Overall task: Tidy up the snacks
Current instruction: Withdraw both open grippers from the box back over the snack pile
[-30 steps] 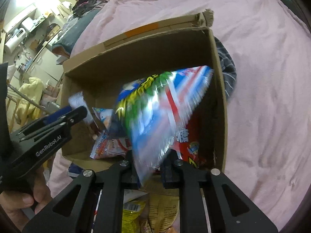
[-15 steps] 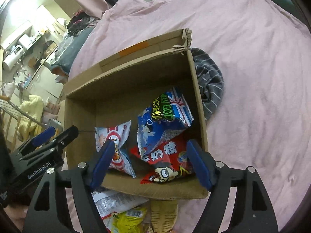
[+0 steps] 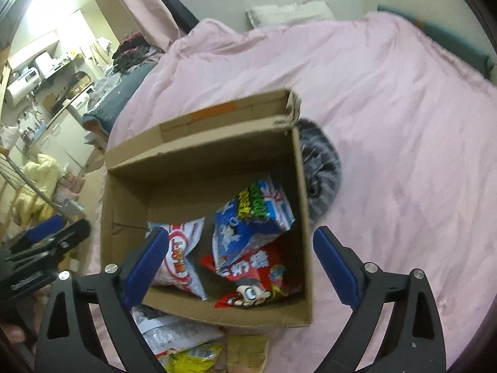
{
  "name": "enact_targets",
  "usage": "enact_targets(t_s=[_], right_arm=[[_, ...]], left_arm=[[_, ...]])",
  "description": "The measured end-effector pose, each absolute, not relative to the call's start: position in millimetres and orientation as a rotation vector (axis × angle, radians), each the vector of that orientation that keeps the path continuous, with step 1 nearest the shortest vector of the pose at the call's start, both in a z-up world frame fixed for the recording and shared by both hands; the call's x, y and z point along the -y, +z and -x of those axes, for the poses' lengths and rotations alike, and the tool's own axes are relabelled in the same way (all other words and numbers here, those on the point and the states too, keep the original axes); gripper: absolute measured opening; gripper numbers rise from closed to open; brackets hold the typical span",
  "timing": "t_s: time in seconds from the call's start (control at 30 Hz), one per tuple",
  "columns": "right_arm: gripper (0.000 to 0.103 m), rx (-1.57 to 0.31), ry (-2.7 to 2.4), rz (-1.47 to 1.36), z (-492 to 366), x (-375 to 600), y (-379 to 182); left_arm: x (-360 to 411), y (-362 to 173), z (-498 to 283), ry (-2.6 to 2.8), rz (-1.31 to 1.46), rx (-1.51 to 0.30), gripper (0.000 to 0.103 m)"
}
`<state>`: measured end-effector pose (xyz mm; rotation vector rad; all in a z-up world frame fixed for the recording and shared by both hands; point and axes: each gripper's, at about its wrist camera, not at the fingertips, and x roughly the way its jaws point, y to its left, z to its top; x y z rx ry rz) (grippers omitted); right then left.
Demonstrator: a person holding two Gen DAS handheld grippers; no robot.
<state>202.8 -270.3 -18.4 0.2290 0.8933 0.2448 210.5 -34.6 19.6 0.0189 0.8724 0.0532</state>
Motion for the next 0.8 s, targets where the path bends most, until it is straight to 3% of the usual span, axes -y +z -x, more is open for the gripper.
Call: enact_targets(t_s=[0.4,0.53,0.8], right_arm=[[0.096,-0.846,0.259,-0.187,-164,261,2],[0.096,-0.795,0.297,-0.197,-144,260,11],[0.096,-0.847,0.245,-0.266,-113,271,-3]], left_arm=[[-7,33,-163,-0.011,0.1,-0.804,0.083],[-18,32,-147,-0.06,0.128,-0.778,0.097],[-28,18,-125,-0.06,0.111,-0.832,0.098]])
